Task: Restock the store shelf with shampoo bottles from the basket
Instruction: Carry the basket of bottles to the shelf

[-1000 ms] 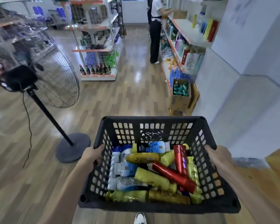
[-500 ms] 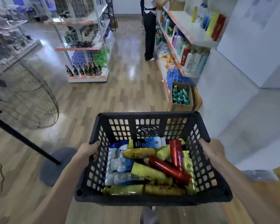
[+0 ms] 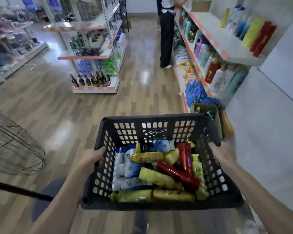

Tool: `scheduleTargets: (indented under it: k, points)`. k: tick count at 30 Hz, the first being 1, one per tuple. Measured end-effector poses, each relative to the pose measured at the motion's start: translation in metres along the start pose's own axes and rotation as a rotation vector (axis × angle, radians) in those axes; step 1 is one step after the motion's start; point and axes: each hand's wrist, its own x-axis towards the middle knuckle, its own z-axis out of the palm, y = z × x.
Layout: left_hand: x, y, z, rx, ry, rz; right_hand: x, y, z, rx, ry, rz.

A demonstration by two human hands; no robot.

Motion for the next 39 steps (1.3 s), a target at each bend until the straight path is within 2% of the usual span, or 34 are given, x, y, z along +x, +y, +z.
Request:
scheduleTargets:
  k: [7,16,25,39]
  points:
    - [0.149,0.114,0.023,-0.014,-0.09,0.015,0.123,-0.1,0.063,-0.002,0.02,0.041]
    - [0.29,0.251,0.051,0.023,-0.058,0.099,0.255,-0.219,0.122,0.032,0.1,0.073]
    - [0.435,0.379,0.1,0.058,-0.099,0.014,0.424,-0.326,0.184,0.018,0.065,0.073]
    - [0.634,0.601,0.181,0.013,-0.115,0.07,0.665,-0.506,0.222,0.072,0.092,0.085]
